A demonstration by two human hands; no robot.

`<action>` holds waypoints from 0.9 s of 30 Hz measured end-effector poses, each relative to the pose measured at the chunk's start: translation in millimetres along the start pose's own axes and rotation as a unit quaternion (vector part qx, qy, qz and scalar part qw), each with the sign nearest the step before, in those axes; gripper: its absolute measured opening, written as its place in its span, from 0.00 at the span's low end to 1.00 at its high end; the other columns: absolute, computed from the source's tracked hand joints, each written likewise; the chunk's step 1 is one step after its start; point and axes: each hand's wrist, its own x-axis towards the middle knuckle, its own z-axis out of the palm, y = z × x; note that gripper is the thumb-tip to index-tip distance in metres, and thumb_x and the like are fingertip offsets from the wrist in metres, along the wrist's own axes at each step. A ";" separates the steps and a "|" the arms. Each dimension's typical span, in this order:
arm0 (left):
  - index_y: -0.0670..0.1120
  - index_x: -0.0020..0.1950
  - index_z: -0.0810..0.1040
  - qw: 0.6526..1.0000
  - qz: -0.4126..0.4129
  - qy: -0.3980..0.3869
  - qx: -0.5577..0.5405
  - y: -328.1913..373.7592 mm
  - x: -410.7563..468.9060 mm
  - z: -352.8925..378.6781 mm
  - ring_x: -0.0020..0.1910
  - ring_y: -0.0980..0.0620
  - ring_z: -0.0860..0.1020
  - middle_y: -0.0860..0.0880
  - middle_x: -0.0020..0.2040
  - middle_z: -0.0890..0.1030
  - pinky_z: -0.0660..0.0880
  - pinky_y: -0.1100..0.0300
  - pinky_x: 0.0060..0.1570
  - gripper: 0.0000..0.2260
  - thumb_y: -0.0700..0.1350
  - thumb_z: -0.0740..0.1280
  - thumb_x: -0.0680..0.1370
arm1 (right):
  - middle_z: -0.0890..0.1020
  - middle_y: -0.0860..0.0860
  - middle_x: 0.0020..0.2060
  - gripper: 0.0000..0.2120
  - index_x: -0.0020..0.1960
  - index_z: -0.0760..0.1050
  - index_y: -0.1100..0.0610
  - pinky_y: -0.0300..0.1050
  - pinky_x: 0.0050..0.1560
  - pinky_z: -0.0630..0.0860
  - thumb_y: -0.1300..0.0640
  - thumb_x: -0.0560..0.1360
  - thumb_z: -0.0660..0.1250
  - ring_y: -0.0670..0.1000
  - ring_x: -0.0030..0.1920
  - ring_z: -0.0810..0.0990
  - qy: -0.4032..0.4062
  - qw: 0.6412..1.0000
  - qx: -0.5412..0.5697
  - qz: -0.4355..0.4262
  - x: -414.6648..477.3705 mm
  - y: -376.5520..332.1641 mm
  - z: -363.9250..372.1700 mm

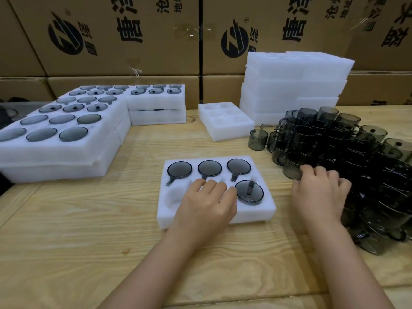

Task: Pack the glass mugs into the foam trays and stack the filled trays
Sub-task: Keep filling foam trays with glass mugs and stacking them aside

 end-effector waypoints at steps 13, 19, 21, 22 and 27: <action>0.40 0.50 0.83 0.993 -0.099 0.062 -0.032 -15.7 -8.3 -3.9 0.38 0.46 0.81 0.48 0.40 0.82 0.76 0.52 0.48 0.12 0.46 0.64 0.75 | 0.82 0.50 0.46 0.17 0.56 0.78 0.57 0.50 0.51 0.64 0.71 0.71 0.67 0.57 0.47 0.75 0.082 0.932 0.323 -0.142 -14.5 -25.3 -23.0; 0.40 0.73 0.65 0.955 -0.218 -0.069 -0.189 -24.3 -6.0 -18.0 0.53 0.47 0.79 0.46 0.58 0.80 0.66 0.62 0.56 0.33 0.58 0.62 0.73 | 0.74 0.38 0.46 0.19 0.57 0.78 0.58 0.45 0.53 0.71 0.72 0.69 0.65 0.47 0.48 0.72 0.090 0.822 0.445 -0.345 -25.8 -72.5 -57.7; 0.50 0.77 0.51 0.932 -0.240 -0.104 -0.249 -24.9 -7.7 -20.3 0.58 0.51 0.75 0.52 0.63 0.76 0.66 0.64 0.56 0.37 0.61 0.61 0.73 | 0.73 0.35 0.48 0.19 0.57 0.78 0.56 0.49 0.52 0.73 0.71 0.69 0.64 0.46 0.50 0.72 0.047 0.794 0.473 -0.380 -31.7 -86.2 -60.2; 0.56 0.76 0.46 0.922 -0.248 -0.108 -0.276 -25.5 -8.3 -20.8 0.59 0.54 0.74 0.58 0.63 0.74 0.67 0.64 0.54 0.37 0.62 0.60 0.73 | 0.73 0.33 0.48 0.19 0.57 0.78 0.55 0.51 0.52 0.73 0.70 0.69 0.64 0.46 0.51 0.72 0.023 0.785 0.488 -0.382 -34.1 -90.2 -59.4; 0.66 0.71 0.52 0.881 -0.296 -0.057 -0.365 -28.1 -8.1 -18.7 0.61 0.66 0.71 0.74 0.61 0.67 0.68 0.72 0.54 0.34 0.62 0.65 0.70 | 0.73 0.31 0.49 0.22 0.57 0.74 0.44 0.43 0.59 0.69 0.67 0.72 0.65 0.49 0.57 0.71 -0.062 0.766 0.555 -0.320 -40.9 -89.5 -47.8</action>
